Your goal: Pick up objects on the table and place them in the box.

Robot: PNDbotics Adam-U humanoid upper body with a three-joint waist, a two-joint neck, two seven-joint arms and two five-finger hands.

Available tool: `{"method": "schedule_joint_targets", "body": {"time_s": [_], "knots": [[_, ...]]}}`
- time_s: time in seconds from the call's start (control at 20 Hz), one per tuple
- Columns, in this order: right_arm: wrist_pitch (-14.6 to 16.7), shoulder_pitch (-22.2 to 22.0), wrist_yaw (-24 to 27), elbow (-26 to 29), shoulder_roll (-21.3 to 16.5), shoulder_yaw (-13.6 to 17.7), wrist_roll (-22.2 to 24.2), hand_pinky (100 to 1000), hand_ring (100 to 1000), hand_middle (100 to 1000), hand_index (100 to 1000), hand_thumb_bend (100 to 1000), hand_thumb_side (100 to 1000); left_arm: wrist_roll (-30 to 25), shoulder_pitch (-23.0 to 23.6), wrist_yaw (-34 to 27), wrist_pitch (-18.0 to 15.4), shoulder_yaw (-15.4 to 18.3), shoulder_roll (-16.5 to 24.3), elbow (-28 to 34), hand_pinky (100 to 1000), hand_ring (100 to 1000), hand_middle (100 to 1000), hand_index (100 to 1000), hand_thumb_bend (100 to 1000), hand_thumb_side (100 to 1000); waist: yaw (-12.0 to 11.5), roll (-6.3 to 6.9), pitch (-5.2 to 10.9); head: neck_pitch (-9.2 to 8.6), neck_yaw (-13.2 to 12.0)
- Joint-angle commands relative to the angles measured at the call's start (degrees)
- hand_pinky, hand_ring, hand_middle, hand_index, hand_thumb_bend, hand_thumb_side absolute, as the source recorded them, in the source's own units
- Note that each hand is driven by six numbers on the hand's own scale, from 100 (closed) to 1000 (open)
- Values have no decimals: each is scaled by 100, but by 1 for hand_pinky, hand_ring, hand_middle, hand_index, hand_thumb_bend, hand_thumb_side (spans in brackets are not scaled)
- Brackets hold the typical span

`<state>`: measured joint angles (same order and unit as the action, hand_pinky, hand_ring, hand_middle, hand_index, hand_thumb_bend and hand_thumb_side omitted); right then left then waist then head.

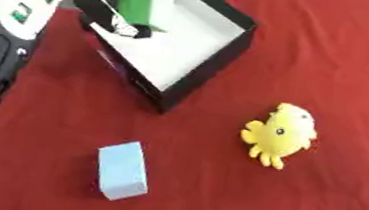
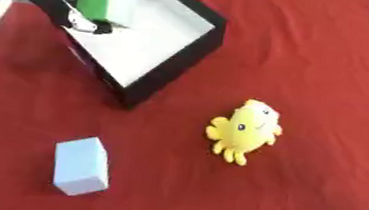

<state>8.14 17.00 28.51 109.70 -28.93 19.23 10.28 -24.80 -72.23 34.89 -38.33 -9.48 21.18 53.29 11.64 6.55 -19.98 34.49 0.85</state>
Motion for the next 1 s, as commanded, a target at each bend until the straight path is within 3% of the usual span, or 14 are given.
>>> {"method": "schedule_joint_targets", "body": {"time_s": [0.05, 0.15, 0.3, 0.35, 0.4, 0.45, 0.5, 0.55, 0.75, 0.8, 0.9, 0.95, 1.0], "knots": [[-58, 144, 33, 148, -109, -19, -96, 926, 915, 889, 979, 100, 550, 217, -163, 510, -196, 165, -43, -133, 637, 558, 565, 723, 519, 100, 60, 10, -2, -139, -110], [-97, 201, 48, 158, -112, -52, -121, 927, 923, 889, 979, 100, 551, 400, -161, 835, -224, 224, -88, -271, 646, 568, 570, 727, 510, 100, 110, 32, -16, -172, -148], [-142, 253, 79, 169, -119, -70, -153, 926, 925, 886, 977, 100, 553, 711, -142, 1092, -178, 300, -121, -419, 736, 670, 633, 794, 327, 100, 149, 61, -21, -174, -179], [-153, 262, 89, 174, -122, -73, -156, 926, 926, 886, 977, 100, 553, 820, -138, 1138, -138, 316, -122, -446, 746, 683, 640, 798, 316, 100, 155, 67, -21, -170, -182], [-159, 267, 98, 180, -125, -75, -153, 924, 925, 884, 974, 100, 554, 945, -131, 1159, -96, 335, -122, -465, 816, 774, 720, 833, 274, 338, 157, 73, -22, -155, -181], [-163, 269, 104, 186, -128, -76, -149, 924, 925, 884, 974, 100, 553, 1064, -123, 1169, -58, 342, -120, -482, 822, 783, 730, 838, 276, 377, 158, 77, -22, -146, -178], [-166, 268, 110, 189, -131, -75, -145, 923, 921, 881, 972, 100, 556, 1193, -113, 1159, -20, 353, -118, -493, 882, 843, 775, 866, 316, 614, 156, 79, -22, -136, -168], [-169, 266, 114, 191, -132, -74, -142, 921, 918, 879, 972, 100, 560, 1304, -105, 1147, 5, 353, -114, -499, 894, 853, 779, 869, 351, 654, 154, 80, -23, -130, -160], [-170, 253, 124, 196, -141, -84, -109, 920, 915, 878, 971, 100, 559, 1561, -89, 1130, 46, 349, -108, -482, 893, 851, 776, 871, 394, 608, 145, 80, -28, -94, -128], [-165, 247, 122, 195, -144, -85, -103, 920, 912, 876, 971, 100, 560, 1580, -86, 1116, 51, 347, -105, -475, 906, 878, 827, 895, 411, 596, 142, 82, -26, -79, -124], [-163, 243, 115, 190, -150, -88, -93, 920, 909, 876, 970, 100, 561, 1584, -79, 1091, 75, 353, -98, -467, 913, 884, 833, 904, 436, 567, 140, 85, -23, -78, -127], [-165, 243, 115, 188, -152, -89, -90, 919, 908, 875, 970, 100, 562, 1596, -75, 1076, 98, 359, -93, -458, 906, 875, 818, 896, 428, 550, 139, 86, -21, -79, -124], [-167, 243, 119, 188, -156, -92, -87, 918, 905, 874, 969, 100, 562, 1618, -66, 1046, 123, 366, -87, -445, 873, 839, 782, 878, 352, 505, 135, 87, -17, -72, -118]]}}
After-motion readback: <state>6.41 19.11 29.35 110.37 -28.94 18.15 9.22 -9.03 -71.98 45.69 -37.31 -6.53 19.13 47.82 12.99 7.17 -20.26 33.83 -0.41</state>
